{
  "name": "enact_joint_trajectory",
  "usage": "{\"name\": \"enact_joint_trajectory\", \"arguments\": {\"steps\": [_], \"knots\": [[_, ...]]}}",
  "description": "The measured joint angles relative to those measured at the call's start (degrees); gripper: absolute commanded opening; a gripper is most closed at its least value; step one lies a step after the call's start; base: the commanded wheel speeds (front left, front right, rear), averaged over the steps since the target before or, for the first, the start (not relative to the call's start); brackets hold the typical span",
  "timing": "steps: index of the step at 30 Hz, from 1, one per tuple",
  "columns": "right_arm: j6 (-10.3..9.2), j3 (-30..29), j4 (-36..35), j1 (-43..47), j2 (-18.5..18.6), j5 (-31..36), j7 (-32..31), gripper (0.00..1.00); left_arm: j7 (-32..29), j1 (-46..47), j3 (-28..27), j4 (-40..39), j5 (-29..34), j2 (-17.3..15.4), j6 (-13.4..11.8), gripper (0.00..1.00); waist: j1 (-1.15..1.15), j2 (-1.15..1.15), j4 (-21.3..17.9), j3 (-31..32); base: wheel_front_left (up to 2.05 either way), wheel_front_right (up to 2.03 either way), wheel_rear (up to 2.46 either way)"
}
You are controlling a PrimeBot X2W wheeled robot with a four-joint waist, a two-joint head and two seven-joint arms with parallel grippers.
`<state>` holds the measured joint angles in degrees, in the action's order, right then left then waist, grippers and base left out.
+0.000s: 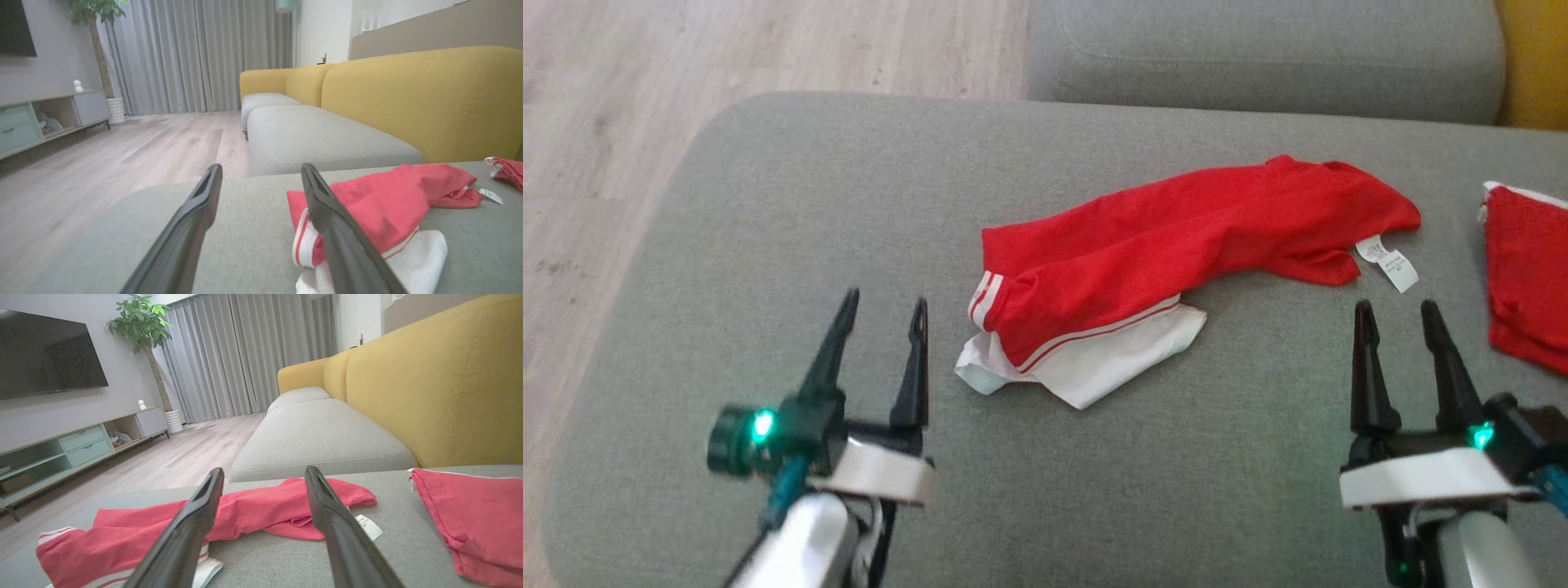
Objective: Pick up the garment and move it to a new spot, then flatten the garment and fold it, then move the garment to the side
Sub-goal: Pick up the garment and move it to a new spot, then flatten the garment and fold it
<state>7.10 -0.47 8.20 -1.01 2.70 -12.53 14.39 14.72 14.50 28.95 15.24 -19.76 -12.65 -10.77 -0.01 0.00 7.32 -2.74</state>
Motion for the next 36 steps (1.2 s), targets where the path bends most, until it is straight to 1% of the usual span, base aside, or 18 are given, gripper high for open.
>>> {"name": "enact_joint_trajectory", "arguments": {"steps": [4, 9, 10, 14, 18, 20, 23, 24, 27, 31, 35, 36], "knots": [[0.01, 0.5, 0.4, 1.4, 0.0, 0.0, 0.0, 1.00, 0.0, -5.1, -2.2, -1.8, 0.7, 2.0, -0.3, 1.00, 0.00, 0.00, 0.2, 0.5, 0.00, 0.00, 0.00], [0.00, 1.5, 0.7, 1.5, 0.0, -0.1, 0.0, 1.00, 0.0, -6.5, -4.1, -2.2, 2.5, 3.5, 1.6, 1.00, 0.01, 0.00, -0.6, 0.5, 0.00, 0.00, 0.00], [0.00, 1.5, 0.7, 1.5, 0.0, -0.1, 0.0, 1.00, 0.0, -6.5, -4.1, -2.2, 2.5, 3.5, 1.6, 1.00, 0.01, 0.00, -0.6, 0.5, 0.00, 0.00, 0.00], [0.00, 2.0, 0.7, 1.5, 0.0, -0.1, 0.0, 1.00, 0.0, -6.0, -4.4, -2.0, 4.8, 3.8, 3.3, 1.00, 0.01, 0.00, -1.5, -0.4, 0.00, 0.00, 0.00], [0.00, 2.0, 0.7, 1.1, 0.0, -0.1, 0.0, 1.00, 0.0, -3.1, -2.9, 0.0, 6.8, 4.0, 6.1, 1.00, 0.01, 0.00, -2.6, -2.2, 0.00, 0.00, 0.00], [0.00, 2.0, 0.8, 0.5, 0.0, -0.1, 0.0, 1.00, -0.8, -0.8, -0.3, 2.4, 7.3, 4.3, 8.9, 1.00, 0.02, 0.00, -3.4, -3.4, 0.00, 0.00, 0.00], [0.01, 2.2, 0.9, -0.5, 0.0, -0.1, 0.0, 1.00, -4.6, 1.9, 4.8, 6.1, 8.9, 4.8, 13.2, 1.00, 0.02, 0.00, -5.0, -4.8, 0.00, 0.00, 0.00], [0.00, 2.1, 0.9, -0.8, 0.0, -0.3, 0.0, 1.00, -5.4, 2.3, 5.9, 6.8, 9.2, 5.2, 14.1, 1.00, 0.02, 0.00, -5.5, -5.3, 0.00, 0.00, 0.00], [0.00, 2.1, 1.2, -1.3, 0.0, -0.7, 0.0, 1.00, -7.6, 3.7, 8.8, 9.4, 10.0, 5.8, 15.4, 1.00, 0.03, 0.00, -7.3, -6.9, 0.00, 0.00, 0.00], [0.00, 2.3, 1.5, -2.4, 0.0, -1.3, 0.0, 1.00, -9.1, 5.8, 9.9, 12.9, 10.8, 5.8, 15.8, 1.00, 0.03, 0.00, -9.7, -8.6, 0.00, 0.00, 0.00], [0.00, 2.4, 1.6, -3.3, 0.0, -2.2, 0.0, 1.00, -10.0, 8.4, 9.8, 17.3, 11.7, 5.8, 14.5, 1.00, 0.03, 0.00, -12.3, -10.4, 0.00, 0.00, 0.00], [0.00, 2.4, 1.7, -3.3, 0.0, -2.3, 0.0, 1.00, -10.5, 8.7, 9.9, 18.1, 11.7, 5.8, 14.7, 0.69, 0.02, 0.00, -12.8, -10.6, 0.00, 0.00, 0.00]]}}
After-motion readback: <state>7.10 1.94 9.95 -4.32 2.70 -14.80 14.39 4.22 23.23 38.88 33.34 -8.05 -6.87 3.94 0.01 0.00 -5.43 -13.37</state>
